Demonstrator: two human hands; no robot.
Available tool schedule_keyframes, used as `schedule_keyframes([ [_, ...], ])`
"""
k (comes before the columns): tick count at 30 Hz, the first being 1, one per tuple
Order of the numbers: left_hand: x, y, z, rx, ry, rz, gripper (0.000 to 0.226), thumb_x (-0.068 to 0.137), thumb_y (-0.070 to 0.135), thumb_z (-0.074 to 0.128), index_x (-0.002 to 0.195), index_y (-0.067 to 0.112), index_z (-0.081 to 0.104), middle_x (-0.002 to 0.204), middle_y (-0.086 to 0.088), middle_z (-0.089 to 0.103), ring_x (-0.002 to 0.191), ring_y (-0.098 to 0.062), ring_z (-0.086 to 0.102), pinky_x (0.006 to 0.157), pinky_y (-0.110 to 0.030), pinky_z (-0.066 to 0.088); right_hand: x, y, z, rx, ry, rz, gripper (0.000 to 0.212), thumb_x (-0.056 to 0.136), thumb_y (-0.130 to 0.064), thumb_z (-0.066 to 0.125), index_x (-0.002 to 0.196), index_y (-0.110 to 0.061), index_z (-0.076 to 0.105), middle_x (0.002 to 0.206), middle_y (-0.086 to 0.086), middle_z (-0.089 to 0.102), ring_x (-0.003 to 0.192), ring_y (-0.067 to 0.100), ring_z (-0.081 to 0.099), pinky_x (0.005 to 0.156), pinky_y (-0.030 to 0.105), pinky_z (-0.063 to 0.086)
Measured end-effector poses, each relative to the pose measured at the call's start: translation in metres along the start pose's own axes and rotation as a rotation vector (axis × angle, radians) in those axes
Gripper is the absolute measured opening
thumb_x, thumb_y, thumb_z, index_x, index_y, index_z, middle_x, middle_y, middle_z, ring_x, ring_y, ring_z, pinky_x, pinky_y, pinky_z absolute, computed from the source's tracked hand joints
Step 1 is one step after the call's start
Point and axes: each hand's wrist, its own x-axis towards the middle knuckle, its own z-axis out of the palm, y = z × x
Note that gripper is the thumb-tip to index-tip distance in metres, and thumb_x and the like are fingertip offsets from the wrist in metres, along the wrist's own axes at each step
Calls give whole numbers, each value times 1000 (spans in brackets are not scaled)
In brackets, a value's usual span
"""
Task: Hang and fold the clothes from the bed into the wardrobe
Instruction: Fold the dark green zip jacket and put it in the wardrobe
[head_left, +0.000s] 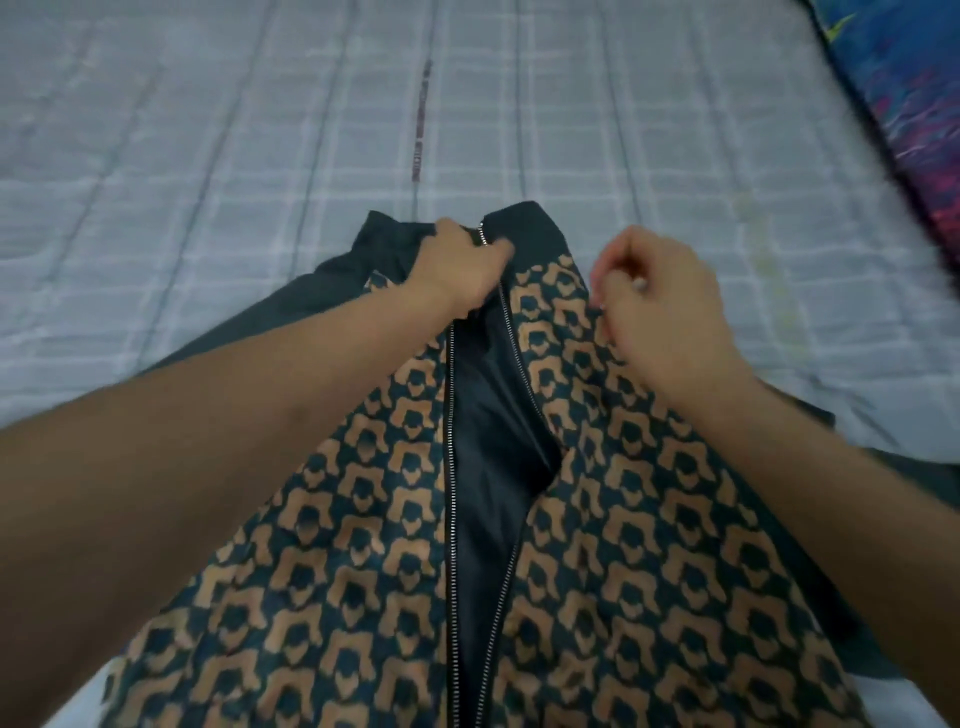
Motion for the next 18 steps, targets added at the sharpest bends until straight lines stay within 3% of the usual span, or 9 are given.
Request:
schedule_keyframes([
  [2,8,1,9,28,-17,-6,45,89,39,57,119,7,45,102,-8,63,88,-24,66,57,-28,51,-47,4,3,-250,-231,-63,13,93,-24,46,82,-26,54,70,-5,60,58,10,58,53,27,51],
  [4,9,1,15,37,6,-2,32,89,35,61,104,9,50,92,-4,61,85,-20,62,62,-27,48,-83,10,14,-555,-425,-58,17,92,-41,46,88,-25,44,69,-7,54,59,8,52,52,28,48],
  [6,7,1,19,61,35,-6,21,89,31,65,91,11,58,84,0,59,82,-16,58,64,-25,45,-95,20,24,-707,-443,11,32,91,-54,49,93,-27,32,69,-10,43,59,8,43,50,26,36],
  [8,5,1,22,1,119,58,12,89,25,67,84,15,63,84,1,62,85,-15,60,76,-27,50,-94,26,27,-757,-426,87,36,90,-52,55,97,-27,31,70,-9,35,65,15,42,55,29,37],
  [10,-2,3,17,-69,246,168,9,91,24,64,84,18,62,85,3,63,82,-12,60,82,-29,51,-90,29,29,-732,-405,126,19,94,-33,54,94,-24,38,71,-7,37,68,17,45,59,30,40],
  [12,-7,9,6,-66,312,281,9,94,24,58,88,18,60,89,3,64,81,-12,61,78,-29,51,-87,28,27,-704,-362,124,8,91,-20,52,86,-22,47,76,-6,45,70,16,49,60,30,43],
  [14,-8,15,-9,-126,281,322,8,96,22,55,91,17,57,86,-2,65,73,-17,64,62,-28,53,-85,21,21,-605,-373,124,11,89,-21,55,79,-22,53,79,-6,53,72,13,54,61,29,47],
  [16,-3,13,-25,-115,246,300,6,97,20,54,91,17,54,80,-9,65,58,-20,63,46,-28,52,-81,7,19,-309,-523,163,17,93,-28,55,78,-22,61,79,-7,62,72,10,60,65,27,54],
  [18,5,2,-39,29,230,270,5,96,19,55,93,16,57,82,-11,68,58,-22,65,50,-34,57,-86,-8,30,-143,-611,126,21,98,-34,49,87,-24,65,86,-10,63,79,6,60,74,27,54],
])
